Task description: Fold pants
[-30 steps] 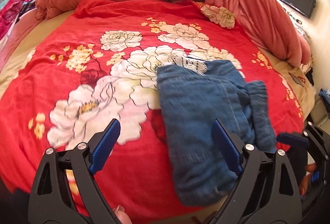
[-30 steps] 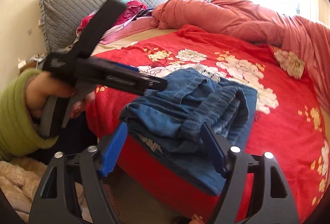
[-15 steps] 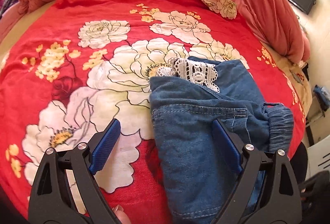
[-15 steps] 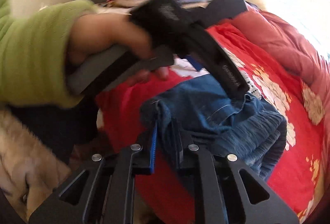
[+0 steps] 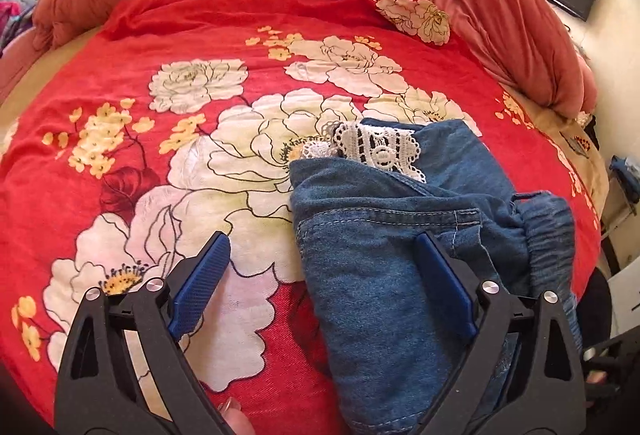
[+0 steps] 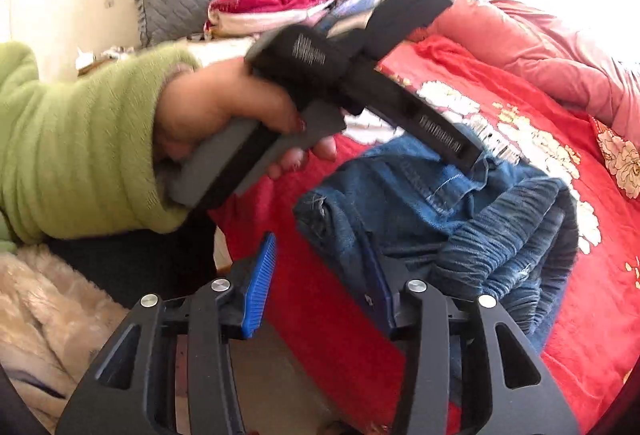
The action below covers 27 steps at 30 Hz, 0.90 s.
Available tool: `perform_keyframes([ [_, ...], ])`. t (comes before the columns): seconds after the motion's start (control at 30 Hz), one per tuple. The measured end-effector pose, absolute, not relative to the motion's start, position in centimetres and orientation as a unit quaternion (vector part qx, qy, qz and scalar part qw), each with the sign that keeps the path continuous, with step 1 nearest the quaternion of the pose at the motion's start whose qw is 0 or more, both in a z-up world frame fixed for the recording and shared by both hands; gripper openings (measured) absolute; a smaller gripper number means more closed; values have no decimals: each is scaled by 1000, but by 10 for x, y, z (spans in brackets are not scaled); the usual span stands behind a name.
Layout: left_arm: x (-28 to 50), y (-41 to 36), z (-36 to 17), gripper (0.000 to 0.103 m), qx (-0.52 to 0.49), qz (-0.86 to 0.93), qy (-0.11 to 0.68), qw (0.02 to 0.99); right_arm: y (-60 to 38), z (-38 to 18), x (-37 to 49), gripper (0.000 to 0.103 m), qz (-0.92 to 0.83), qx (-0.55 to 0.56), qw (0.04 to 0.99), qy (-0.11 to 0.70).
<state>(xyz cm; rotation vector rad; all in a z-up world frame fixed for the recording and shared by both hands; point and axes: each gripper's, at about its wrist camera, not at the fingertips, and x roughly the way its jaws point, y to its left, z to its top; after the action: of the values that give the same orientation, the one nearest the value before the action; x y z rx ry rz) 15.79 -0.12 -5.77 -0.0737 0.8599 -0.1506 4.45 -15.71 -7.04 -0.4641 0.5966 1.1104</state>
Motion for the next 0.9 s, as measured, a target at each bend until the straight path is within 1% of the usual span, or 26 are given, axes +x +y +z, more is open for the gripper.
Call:
perform_keyframes([
  [0.07,157,-2,-57,87,-31,-72,414,907,-163,-58,45,46,513,-194,791,270],
  [0.1,157,-2,-56,87,-30,-73,413,907,-166,-54,45,52,511,-187,796,265],
  [0.13,156,-2,-56,87,-30,-73,413,907,-170,-49,46,61,505,-180,804,257],
  [0.2,155,-2,-55,87,-29,-74,411,908,-179,-40,49,68,490,-159,820,248],
  [0.27,155,-3,-54,87,-25,-72,410,909,-190,-31,58,69,476,-128,835,245],
  [0.33,152,-4,-53,87,-22,-72,407,910,-203,-24,70,76,450,-97,854,243],
  [0.43,150,-5,-51,87,-21,-75,404,911,-213,-20,83,77,404,-89,877,246],
  [0.63,145,-7,-45,87,-22,-83,399,913,-237,-26,114,77,314,-59,907,276],
  [0.9,138,-6,-39,87,-25,-90,395,914,-245,-41,133,77,260,-57,909,320],
])
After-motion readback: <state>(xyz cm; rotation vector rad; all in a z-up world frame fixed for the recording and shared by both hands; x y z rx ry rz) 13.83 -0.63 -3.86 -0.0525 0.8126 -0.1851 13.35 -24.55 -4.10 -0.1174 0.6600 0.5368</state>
